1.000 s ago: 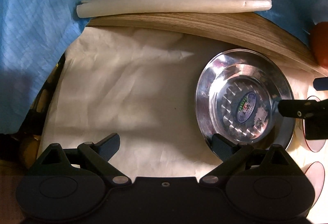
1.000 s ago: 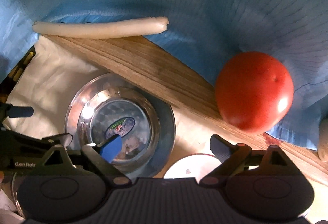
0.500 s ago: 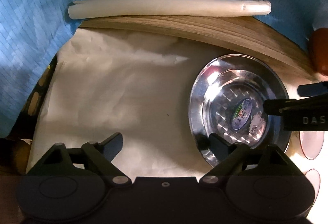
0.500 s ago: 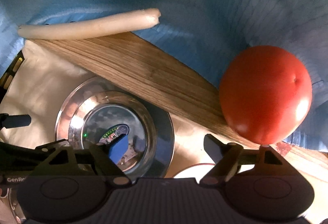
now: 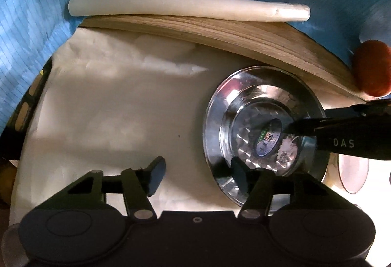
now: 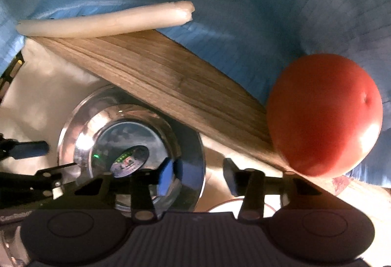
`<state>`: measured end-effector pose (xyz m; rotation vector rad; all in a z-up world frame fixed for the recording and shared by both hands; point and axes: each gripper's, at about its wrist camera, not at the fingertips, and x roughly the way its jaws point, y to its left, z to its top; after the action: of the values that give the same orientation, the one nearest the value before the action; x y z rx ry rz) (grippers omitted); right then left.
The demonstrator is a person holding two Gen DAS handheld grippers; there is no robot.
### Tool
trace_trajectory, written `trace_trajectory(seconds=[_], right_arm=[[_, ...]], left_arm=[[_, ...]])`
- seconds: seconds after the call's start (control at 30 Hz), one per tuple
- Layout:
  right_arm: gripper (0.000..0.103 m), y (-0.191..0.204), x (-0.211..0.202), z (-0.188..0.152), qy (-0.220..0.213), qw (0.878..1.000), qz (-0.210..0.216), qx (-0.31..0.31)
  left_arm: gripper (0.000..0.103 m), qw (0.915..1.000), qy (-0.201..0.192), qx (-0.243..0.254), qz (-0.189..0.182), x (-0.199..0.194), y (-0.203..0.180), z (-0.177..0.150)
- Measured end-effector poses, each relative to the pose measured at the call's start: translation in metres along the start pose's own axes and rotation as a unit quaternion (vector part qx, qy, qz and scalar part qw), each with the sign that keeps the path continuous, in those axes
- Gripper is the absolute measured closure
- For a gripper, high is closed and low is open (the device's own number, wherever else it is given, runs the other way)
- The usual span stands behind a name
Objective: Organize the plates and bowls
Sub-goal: 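Close the right gripper on the rim of the labeled steel plate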
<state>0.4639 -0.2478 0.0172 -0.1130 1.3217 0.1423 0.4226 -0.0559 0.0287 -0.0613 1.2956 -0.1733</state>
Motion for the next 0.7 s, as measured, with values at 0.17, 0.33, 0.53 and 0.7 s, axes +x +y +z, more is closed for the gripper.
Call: trace_trajectory(seconds=[0.17,0.33,0.53,0.7], right_arm=[[0.072,0.006,-0.005,-0.008,0.001,1.000,0.018,0.006],[0.075,0.003,-0.010,-0.014,0.000,0.999,0.036,0.019],[0.077,-0.001,-0.017,-0.015,0.004,0.998,0.058,0.030],[0.079,0.008,-0.017,-0.016,0.001,0.998,0.062,0.033]], left_arm=[[0.057,0.9999,-0.004,-0.009,-0.010,-0.002,0.003,-0.002],[0.063,0.9998,-0.005,-0.015,-0.009,-0.004,0.006,-0.004],[0.076,0.9999,-0.004,-0.014,-0.005,-0.010,0.008,-0.006],[0.081,0.9998,0.000,-0.020,0.001,-0.006,0.010,-0.006]])
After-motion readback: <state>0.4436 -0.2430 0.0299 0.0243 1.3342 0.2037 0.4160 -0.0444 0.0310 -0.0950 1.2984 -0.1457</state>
